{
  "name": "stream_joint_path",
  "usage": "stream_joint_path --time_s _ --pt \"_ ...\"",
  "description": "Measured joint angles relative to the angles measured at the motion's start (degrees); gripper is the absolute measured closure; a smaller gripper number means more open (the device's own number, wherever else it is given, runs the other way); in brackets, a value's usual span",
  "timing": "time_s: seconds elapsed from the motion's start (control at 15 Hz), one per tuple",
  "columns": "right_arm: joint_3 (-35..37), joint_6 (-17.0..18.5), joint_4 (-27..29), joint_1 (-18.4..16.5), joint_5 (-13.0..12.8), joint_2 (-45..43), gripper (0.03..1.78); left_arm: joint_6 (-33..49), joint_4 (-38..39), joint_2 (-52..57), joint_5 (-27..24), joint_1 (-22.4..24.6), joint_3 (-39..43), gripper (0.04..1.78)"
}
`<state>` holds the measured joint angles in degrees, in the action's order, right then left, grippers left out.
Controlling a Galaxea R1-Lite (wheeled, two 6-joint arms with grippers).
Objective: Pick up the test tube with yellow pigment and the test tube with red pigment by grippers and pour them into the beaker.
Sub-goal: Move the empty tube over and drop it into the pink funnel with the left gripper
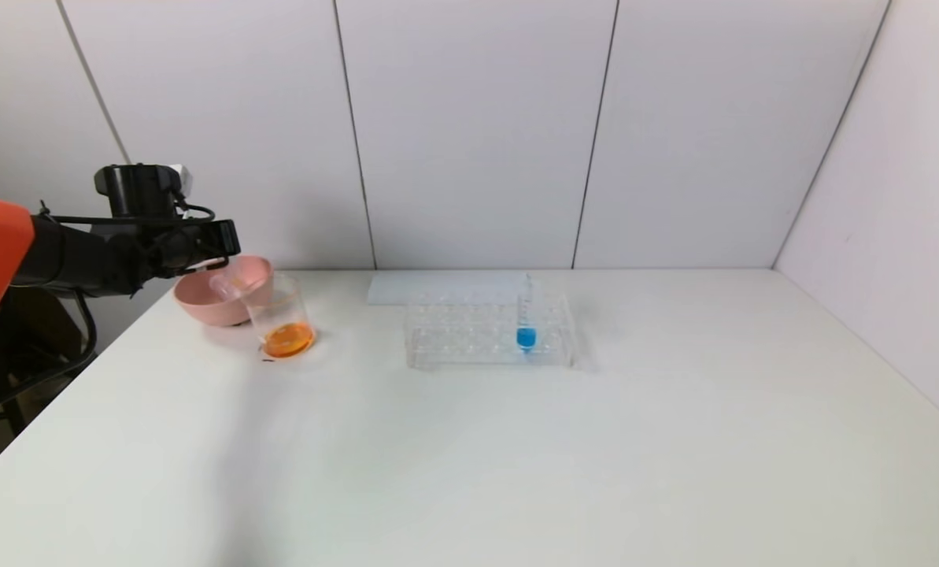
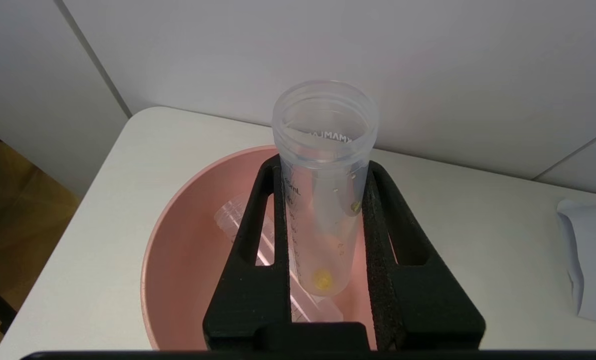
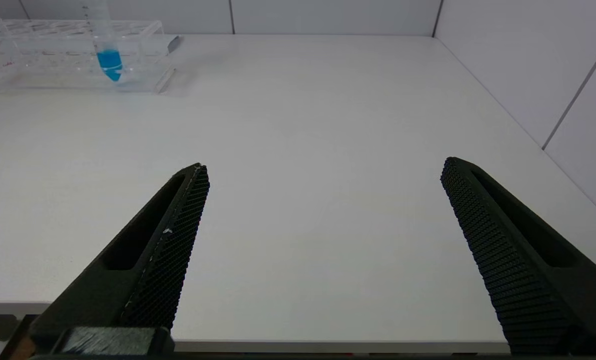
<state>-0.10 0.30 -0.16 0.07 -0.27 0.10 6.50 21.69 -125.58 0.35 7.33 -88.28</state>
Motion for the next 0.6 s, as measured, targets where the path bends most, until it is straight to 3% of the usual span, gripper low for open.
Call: stream_joint_path --time_s 0.6 --pt "0.00 0.00 0.00 -0.02 0.00 0.00 0.11 0.30 0.79 -3.08 -0.84 0.44 0.02 1.38"
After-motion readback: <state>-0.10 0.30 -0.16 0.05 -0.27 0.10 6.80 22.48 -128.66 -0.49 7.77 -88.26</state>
